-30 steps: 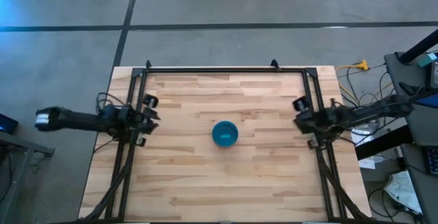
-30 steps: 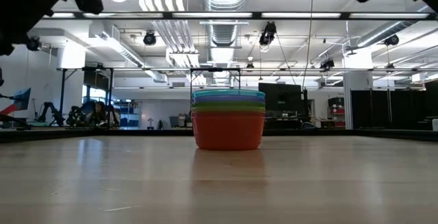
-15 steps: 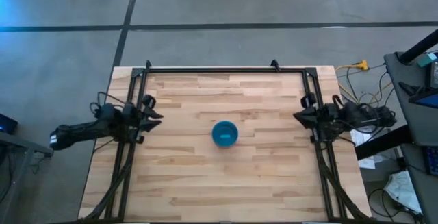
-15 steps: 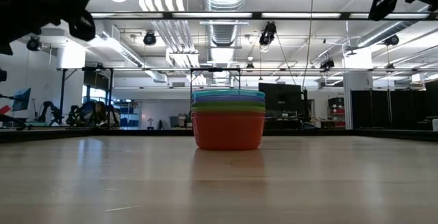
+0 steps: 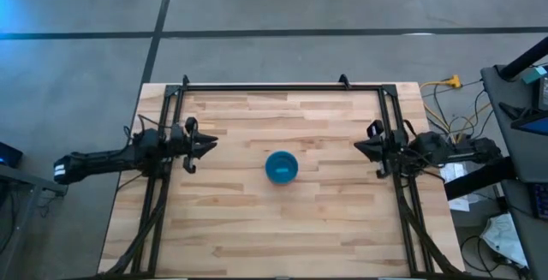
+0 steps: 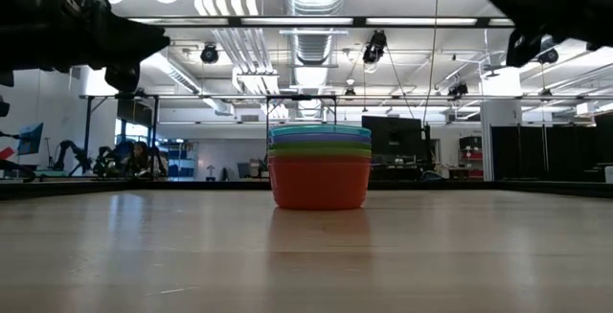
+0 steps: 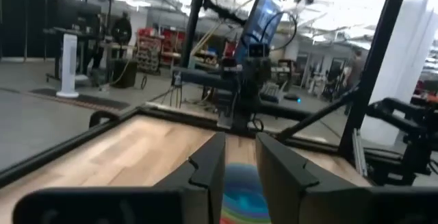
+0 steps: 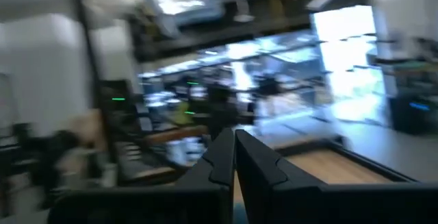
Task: Nest bowls inside each other
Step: Return to Home Position
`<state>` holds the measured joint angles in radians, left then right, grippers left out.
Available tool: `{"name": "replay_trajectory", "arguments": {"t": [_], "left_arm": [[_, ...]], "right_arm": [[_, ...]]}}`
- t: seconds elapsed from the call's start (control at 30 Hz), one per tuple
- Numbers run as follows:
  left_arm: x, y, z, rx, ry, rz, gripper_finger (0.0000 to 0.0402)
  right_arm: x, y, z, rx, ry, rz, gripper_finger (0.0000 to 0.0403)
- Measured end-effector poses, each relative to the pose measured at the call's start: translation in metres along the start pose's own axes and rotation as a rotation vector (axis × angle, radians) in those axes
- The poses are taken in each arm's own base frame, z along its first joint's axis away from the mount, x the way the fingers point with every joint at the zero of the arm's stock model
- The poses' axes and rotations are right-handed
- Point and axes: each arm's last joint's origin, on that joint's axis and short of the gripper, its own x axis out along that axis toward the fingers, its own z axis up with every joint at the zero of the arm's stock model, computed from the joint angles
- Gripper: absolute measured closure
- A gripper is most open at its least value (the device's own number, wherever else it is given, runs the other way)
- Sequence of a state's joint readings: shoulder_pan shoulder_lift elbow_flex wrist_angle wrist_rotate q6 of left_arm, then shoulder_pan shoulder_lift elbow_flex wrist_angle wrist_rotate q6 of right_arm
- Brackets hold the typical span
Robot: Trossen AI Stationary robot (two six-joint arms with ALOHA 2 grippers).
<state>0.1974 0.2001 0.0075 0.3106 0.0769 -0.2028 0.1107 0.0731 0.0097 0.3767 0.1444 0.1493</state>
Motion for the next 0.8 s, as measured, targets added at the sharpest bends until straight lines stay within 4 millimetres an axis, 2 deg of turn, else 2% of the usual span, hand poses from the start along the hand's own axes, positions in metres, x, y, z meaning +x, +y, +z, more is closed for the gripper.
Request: {"name": "replay_trajectory", "arguments": {"t": [0.17,0.3,0.37,0.8], "left_arm": [[0.003,0.001,-0.004,-0.003,0.040,0.008,0.0334],[0.004,0.002,-0.007,-0.005,0.068,0.014,0.0334],[0.005,0.002,-0.008,-0.006,0.080,0.016,0.0334],[0.008,0.003,-0.014,-0.010,0.129,0.026,0.0334]], "right_arm": [[-0.001,-0.007,-0.011,-0.003,0.096,-0.186,0.0394],[-0.003,-0.007,-0.022,0.234,0.197,-0.171,0.0394],[-0.003,-0.007,-0.026,0.290,0.230,-0.186,0.0394],[-0.004,-0.008,-0.028,0.278,0.252,-0.196,0.0394]]}}
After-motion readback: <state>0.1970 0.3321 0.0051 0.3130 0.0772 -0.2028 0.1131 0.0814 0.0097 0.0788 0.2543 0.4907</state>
